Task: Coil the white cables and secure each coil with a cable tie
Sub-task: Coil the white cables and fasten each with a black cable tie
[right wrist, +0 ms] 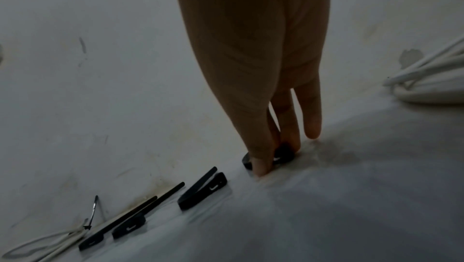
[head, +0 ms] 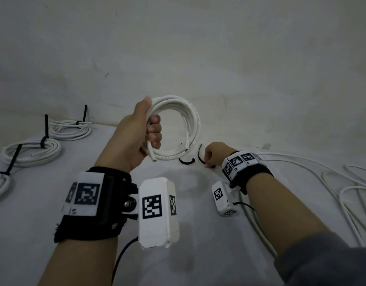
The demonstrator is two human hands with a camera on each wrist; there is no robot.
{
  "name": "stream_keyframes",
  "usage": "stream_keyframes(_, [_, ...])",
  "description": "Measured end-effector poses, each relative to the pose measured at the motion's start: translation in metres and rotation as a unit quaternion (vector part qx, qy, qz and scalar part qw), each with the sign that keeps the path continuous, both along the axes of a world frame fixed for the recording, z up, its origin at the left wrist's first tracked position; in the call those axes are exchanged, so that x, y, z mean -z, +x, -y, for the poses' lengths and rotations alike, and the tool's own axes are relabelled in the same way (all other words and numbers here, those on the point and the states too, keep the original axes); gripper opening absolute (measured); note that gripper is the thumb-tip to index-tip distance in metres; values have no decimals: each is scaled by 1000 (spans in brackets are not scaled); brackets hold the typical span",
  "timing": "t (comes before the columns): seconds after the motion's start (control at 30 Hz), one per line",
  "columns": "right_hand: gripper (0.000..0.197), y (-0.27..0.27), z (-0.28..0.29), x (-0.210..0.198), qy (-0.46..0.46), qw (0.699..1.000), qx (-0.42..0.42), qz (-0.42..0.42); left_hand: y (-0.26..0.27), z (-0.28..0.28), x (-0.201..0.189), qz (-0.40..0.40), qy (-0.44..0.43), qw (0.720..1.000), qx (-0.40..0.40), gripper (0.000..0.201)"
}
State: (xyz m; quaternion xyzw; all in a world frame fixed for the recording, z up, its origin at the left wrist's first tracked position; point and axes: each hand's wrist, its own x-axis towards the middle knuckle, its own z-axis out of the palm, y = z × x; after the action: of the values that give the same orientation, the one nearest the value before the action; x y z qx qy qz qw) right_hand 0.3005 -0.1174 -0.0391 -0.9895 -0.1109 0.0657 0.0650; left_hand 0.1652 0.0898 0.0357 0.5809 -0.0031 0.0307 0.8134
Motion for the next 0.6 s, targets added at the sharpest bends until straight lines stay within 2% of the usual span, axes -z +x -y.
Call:
stream_keyframes(0.17, [20, -8, 4, -3, 44, 999, 9, -9, -2, 3, 0, 11, 20, 999, 37, 47])
stream_keyframes(0.3, [20, -34, 11, -23, 187, 981, 25, 34, -6, 6, -1, 23, 50, 997, 58, 46])
stream_keyframes(0.37, [15, -52, 21, -40, 261, 962, 57, 64, -9, 9, -3, 28, 56, 996, 66, 46])
stream_keyframes(0.47, [9, -84, 38, -63, 412, 905, 104, 16, -14, 16, -7, 39, 70, 994, 78, 45])
stream_keyframes(0.6, [11, -128, 50, -79, 519, 848, 106, 13, -20, 29, -12, 49, 85, 991, 91, 46])
